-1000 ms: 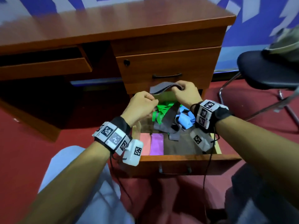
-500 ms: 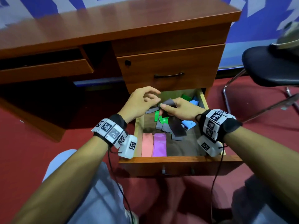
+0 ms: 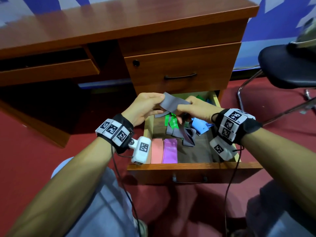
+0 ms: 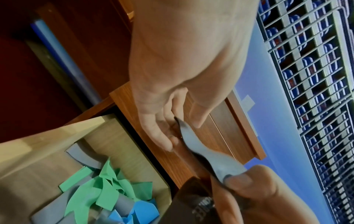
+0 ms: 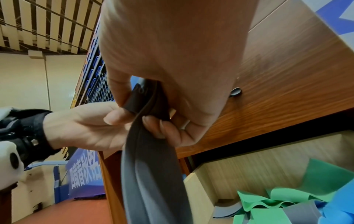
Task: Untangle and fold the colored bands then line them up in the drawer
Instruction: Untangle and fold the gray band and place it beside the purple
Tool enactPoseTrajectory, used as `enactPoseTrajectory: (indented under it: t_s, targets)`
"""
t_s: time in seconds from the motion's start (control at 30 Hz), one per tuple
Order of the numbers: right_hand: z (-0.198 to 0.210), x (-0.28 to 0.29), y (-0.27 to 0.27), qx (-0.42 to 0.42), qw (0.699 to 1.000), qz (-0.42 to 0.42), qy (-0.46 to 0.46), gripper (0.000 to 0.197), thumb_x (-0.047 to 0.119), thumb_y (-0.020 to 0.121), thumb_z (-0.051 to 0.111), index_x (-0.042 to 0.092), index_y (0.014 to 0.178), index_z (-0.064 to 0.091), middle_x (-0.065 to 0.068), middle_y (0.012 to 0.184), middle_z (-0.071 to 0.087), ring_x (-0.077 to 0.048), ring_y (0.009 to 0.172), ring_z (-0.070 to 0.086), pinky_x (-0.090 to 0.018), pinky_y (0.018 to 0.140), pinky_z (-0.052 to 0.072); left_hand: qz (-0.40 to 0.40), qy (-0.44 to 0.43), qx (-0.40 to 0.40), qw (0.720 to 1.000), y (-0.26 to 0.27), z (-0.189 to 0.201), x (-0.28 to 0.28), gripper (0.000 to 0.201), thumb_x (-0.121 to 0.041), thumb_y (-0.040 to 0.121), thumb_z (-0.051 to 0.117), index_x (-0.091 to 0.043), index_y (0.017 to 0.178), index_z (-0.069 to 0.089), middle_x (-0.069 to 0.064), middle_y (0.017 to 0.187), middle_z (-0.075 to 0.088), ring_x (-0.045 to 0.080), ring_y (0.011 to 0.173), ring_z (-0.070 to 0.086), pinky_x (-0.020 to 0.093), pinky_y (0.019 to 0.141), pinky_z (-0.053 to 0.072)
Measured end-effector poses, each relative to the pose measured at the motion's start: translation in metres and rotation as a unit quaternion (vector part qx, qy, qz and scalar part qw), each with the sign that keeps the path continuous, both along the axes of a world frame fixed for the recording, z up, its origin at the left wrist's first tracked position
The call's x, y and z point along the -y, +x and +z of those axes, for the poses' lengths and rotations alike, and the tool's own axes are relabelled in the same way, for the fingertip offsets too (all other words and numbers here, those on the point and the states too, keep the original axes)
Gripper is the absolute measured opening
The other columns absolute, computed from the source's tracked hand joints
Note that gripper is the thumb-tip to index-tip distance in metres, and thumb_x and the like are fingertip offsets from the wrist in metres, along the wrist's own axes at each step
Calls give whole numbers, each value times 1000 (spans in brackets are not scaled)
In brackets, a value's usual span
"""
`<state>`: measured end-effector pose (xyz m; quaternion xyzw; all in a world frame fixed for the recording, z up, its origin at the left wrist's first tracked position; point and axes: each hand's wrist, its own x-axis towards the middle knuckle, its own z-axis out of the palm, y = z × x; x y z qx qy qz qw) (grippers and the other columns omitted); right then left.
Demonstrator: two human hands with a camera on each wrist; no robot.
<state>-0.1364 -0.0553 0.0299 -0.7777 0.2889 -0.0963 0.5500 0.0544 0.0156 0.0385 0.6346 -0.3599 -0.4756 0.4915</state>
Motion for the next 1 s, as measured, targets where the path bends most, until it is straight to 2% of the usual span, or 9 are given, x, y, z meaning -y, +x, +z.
enactPoseTrajectory:
  t_s: [0.1,0.17,0.23,0.3,0.47,0.63,0.8,0.9,1.0]
  targets:
    - [-2,6,1,-30,1000,-2,4,32,22,90,57,0,73,73,-12,78,74,-28,72,56,-34,66,44,38,-40,56,997,1,1,-2,8,-9,96,68,-9,102,73,1,84,75,6,70,71,18,62,55]
    - [-4,13,-1,-88,996,4,-1,27,39,92,66,14,97,76,-2,93,76,-25,78,64,-28,63,48,61,-87,105,989,2,3,-2,8,-9,93,72,-9,100,75,-2,81,72,3,68,67,17,61,53]
    - [-10,20,-4,-169,985,15,-3,42,54,90,66,29,122,61,6,111,68,-20,91,71,-25,67,55,62,-123,140,981,3,6,-4,9,-6,89,75,-8,98,77,-4,79,72,-1,68,65,14,59,48]
    - [-26,31,-6,-242,970,-10,-6,56,58,89,65,31,135,48,4,125,61,-20,93,73,-27,68,57,56,-128,160,977,3,7,-5,10,-5,87,76,-11,94,78,-5,78,73,-3,65,64,13,55,46]
    - [-67,39,3,-346,938,-9,2,31,38,98,61,25,126,63,-3,130,58,-19,71,67,-19,49,51,74,-113,187,973,7,-2,-2,8,-13,87,78,-11,95,80,-1,74,71,5,61,60,21,49,46]
    - [-92,34,16,-312,946,-76,45,43,25,102,57,19,144,51,-6,128,58,-11,58,60,-15,37,45,90,-118,192,970,14,-8,3,5,-14,90,75,-13,93,79,-3,69,68,10,62,59,23,49,47]
    - [-115,42,27,-227,932,-240,146,32,29,89,74,5,108,69,-14,93,72,-22,62,65,-30,59,57,92,-109,196,970,16,-8,5,9,-12,89,74,-19,85,78,-6,66,66,10,61,59,23,48,46]
    - [-117,46,33,-161,919,-315,175,22,14,83,79,-3,89,66,-16,67,65,-24,51,57,-30,55,49,91,-105,193,971,17,-10,6,6,-14,88,74,-16,88,79,-6,65,66,11,62,59,25,49,45]
    - [-102,50,38,-55,893,-389,221,28,7,78,83,7,72,55,-12,63,54,-19,49,47,-31,55,41,91,-105,191,972,19,-10,6,6,-16,88,73,-17,88,79,-9,66,66,12,67,61,25,49,46]
